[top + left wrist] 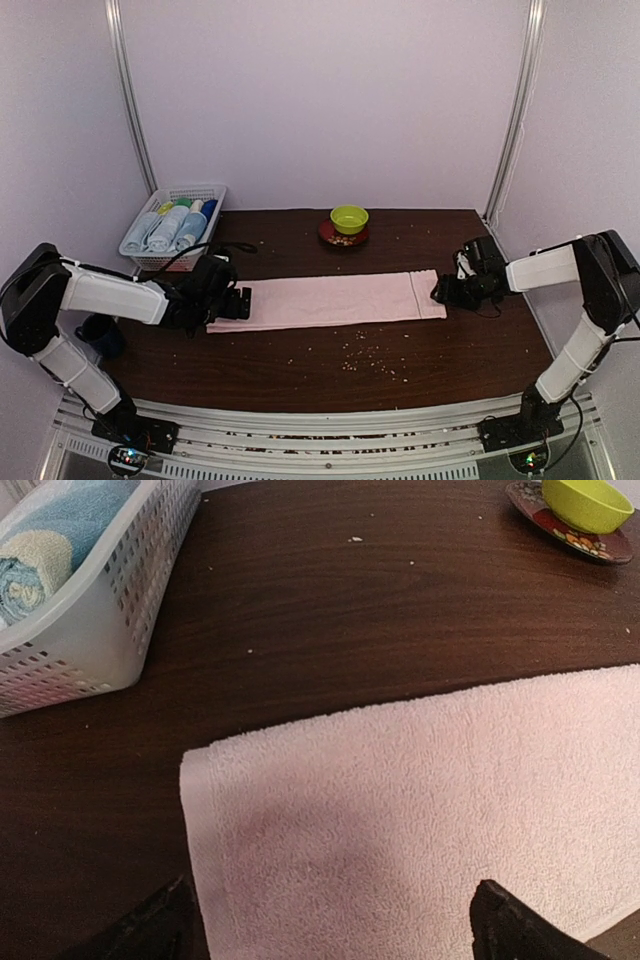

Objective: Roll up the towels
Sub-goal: Pick up the towel from the center of the board.

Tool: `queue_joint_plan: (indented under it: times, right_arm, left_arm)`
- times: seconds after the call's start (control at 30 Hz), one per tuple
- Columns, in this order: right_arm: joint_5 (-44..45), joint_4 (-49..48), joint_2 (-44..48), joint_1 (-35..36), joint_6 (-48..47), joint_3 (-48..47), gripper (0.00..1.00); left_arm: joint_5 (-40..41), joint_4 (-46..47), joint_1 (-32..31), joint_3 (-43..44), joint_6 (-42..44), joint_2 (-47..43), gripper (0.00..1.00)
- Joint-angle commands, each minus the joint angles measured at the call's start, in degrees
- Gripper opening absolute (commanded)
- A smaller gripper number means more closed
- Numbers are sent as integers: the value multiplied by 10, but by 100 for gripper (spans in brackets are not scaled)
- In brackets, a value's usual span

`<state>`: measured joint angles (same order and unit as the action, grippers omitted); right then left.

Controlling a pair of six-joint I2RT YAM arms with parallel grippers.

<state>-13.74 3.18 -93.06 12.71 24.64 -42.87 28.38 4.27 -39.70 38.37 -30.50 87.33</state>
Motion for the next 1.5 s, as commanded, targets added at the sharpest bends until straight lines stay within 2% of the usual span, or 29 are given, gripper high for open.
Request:
queue_joint_plan:
  times: [0.0,0.13,0.3,0.53,0.67,0.73,1.03,1.47]
  right_arm:
    - [-36,-24,-26,-4,12,7,66]
    - [-52,-34,-46,0,17,8,55]
    - [-49,-38,-54,8,21,13,50]
    - [-44,-36,-67,18,29,8,36]
    - [-41,-35,-80,26,33,0,15]
    - [-33,-35,-83,28,36,-2,1]
    - [44,28,-14,20,29,-42,0]
    - [50,130,92,-106,-23,-87,0]
  left_arm:
    - [14,20,1,-6,5,-16,98]
    - [19,18,1,-5,6,-18,98]
    - [21,17,1,-5,6,-19,98]
    - [28,15,1,-6,6,-23,98]
    - [30,14,1,-7,7,-27,98]
    - [31,14,1,-8,6,-29,98]
    - [36,13,2,-8,6,-32,98]
    - [39,9,1,-8,6,-33,98]
